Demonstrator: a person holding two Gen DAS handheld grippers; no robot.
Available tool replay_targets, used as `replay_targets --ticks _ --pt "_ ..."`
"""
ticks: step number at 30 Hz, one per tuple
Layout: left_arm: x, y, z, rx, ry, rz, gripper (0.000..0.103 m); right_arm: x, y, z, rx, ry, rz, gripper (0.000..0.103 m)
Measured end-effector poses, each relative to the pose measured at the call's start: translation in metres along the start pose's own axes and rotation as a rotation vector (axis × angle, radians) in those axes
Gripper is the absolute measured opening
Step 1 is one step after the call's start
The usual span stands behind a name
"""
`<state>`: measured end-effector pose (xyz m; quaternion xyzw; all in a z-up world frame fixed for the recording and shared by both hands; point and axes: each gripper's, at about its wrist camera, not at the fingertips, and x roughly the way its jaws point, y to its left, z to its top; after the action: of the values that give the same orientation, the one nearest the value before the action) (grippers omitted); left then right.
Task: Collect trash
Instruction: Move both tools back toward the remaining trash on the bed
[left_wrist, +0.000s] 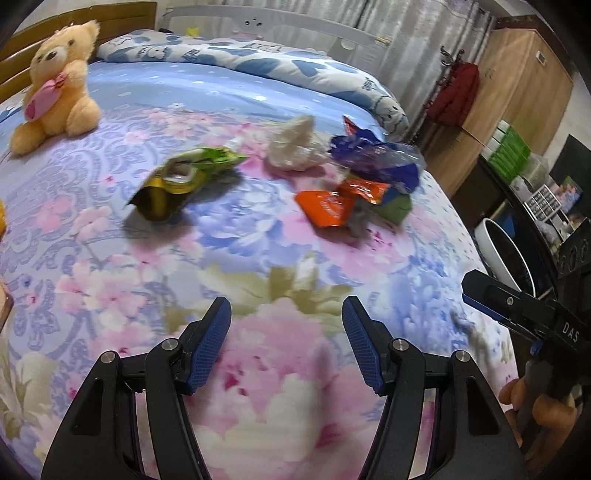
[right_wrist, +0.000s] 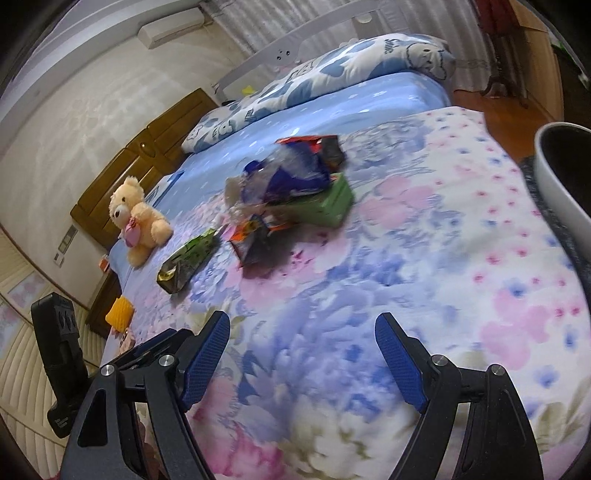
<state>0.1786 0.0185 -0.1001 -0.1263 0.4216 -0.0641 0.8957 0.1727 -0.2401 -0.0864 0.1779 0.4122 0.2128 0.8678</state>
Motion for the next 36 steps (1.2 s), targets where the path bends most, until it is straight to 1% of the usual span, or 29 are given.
replay_targets --ticks 8,16,21,25,34,36 --pt "-0.002 0.033 0.006 -0.032 -0.007 0.035 0.064 0.021 0.026 0.005 -0.038 0.014 0.014 0.083" --pt "0.000 0.061 0.022 -0.048 -0.021 0.075 0.064 0.043 0.043 0.009 -0.056 0.033 0.017 0.083" --pt "0.004 0.068 0.032 -0.040 -0.024 0.097 0.067 0.054 0.050 0.012 -0.066 0.034 0.019 0.083" --pt "0.008 0.070 0.041 -0.032 -0.022 0.099 0.067 0.065 0.056 0.016 -0.079 0.036 0.025 0.083" --pt "0.024 0.070 0.069 0.030 -0.019 0.109 0.075 0.086 0.058 0.026 -0.076 0.043 0.021 0.083" --pt "0.030 0.070 0.075 0.049 -0.026 0.133 0.075 0.090 0.058 0.028 -0.076 0.044 0.019 0.083"
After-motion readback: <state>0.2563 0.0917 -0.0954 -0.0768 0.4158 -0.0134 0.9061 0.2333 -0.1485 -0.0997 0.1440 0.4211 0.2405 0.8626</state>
